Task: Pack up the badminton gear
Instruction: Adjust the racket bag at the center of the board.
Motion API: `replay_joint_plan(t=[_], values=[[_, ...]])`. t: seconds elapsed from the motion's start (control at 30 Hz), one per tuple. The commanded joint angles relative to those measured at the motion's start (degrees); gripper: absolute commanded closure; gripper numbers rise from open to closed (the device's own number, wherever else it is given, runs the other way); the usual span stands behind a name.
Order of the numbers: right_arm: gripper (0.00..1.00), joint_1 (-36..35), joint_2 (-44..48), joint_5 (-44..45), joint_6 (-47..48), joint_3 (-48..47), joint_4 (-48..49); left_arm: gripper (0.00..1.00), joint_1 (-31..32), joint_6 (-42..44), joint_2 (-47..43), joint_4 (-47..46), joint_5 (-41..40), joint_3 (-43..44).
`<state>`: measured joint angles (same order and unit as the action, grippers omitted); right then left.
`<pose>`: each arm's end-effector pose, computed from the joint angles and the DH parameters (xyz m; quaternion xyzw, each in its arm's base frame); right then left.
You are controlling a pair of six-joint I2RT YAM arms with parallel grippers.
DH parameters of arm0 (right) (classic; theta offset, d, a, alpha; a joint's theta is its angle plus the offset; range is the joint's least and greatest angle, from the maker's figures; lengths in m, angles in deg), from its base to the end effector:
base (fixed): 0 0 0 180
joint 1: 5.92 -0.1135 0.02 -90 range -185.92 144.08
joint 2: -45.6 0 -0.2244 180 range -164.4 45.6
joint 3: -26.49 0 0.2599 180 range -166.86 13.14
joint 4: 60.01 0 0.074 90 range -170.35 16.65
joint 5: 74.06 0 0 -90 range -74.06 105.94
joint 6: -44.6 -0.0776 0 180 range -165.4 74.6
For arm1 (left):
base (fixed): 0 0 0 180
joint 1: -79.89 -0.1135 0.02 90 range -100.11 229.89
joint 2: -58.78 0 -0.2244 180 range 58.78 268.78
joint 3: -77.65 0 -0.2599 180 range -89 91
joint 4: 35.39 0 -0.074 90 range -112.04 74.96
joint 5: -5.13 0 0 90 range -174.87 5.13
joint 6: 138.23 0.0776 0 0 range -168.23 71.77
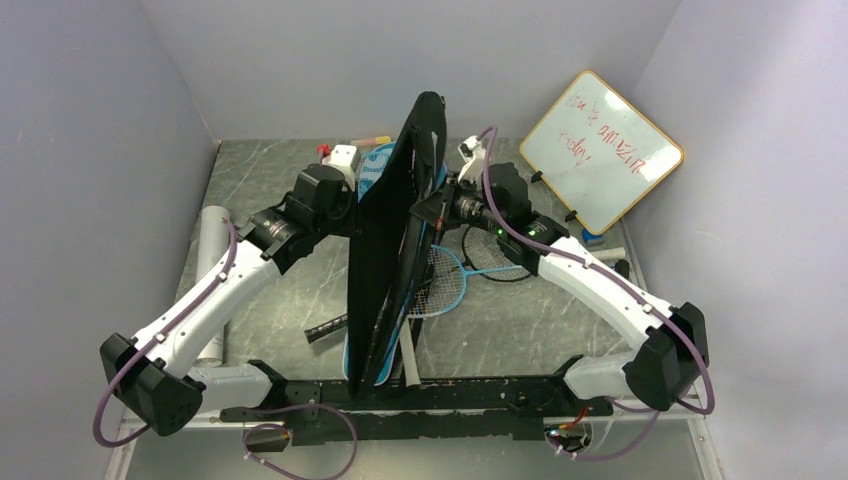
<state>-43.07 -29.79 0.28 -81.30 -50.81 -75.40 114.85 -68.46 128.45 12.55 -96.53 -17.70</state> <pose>0.2805 0.2388 0.3046 -0.0928 0.7769 0.4511 0.4293 0.2704 -0.1699 0.3095 0.0640 0.8731 -0.1409 0.4623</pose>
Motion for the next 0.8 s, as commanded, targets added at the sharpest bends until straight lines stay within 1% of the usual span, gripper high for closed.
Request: replay_joint_plan(t=[0.0, 0.13, 0.2, 0.27, 0.4, 0.5, 0.57, 0.6, 0.73, 0.77], values=[[1.0, 1.25, 0.58, 6.25, 3.67, -0.14, -2.83, 0.95, -2.43, 1.83, 1.46, 1.96, 0.65, 1.42], [1.0, 1.21, -1.73, 3.6, 3.87, -0.82, -2.25, 0.95, -2.45, 2.07, -0.12, -1.78, 6.29, 0.85], [1.0, 1.15, -3.12, 1.38, 3.41, -0.88, -0.85, 0.95, -2.45, 1.62, -0.8, -2.9, 6.78, 0.95], [1.0, 0.92, -4.62, -0.33, 3.09, -0.83, 0.72, 0.95, -2.68, 1.82, -0.16, -1.26, 4.23, 2.9], [1.0, 0.41, -8.05, -1.66, 3.21, -1.5, 1.36, 0.95, -3.15, 4.43, 2.77, 4.18, -4.19, 9.51], [1.0, 0.4, -10.9, -3.96, 2.76, -1.42, 1.78, 0.95, -3.21, 6.48, 2.87, 2.96, -6.27, 10.53], [0.99, 0.41, -12.94, -5.11, 2.42, -1.0, 3.56, 0.95, -3.14, 7.65, 2.31, 0.56, -6.45, 9.09], [0.95, 0.41, -13.8, -5.41, 2.41, -0.69, 3.88, 0.95, -3.15, 7.96, 2.04, -0.93, -6.19, 7.75], [0.67, 0.49, -15.77, -5.88, 3.17, 1.01, 3.9, 0.95, -3.15, 9.49, 2.45, -7.06, -3.33, -0.59], [0.62, 0.63, -15.5, -5.32, 3.4, 1.65, 3.53, 0.95, -3.16, 9.91, 2.98, -7.71, -2.33, -2.41]])
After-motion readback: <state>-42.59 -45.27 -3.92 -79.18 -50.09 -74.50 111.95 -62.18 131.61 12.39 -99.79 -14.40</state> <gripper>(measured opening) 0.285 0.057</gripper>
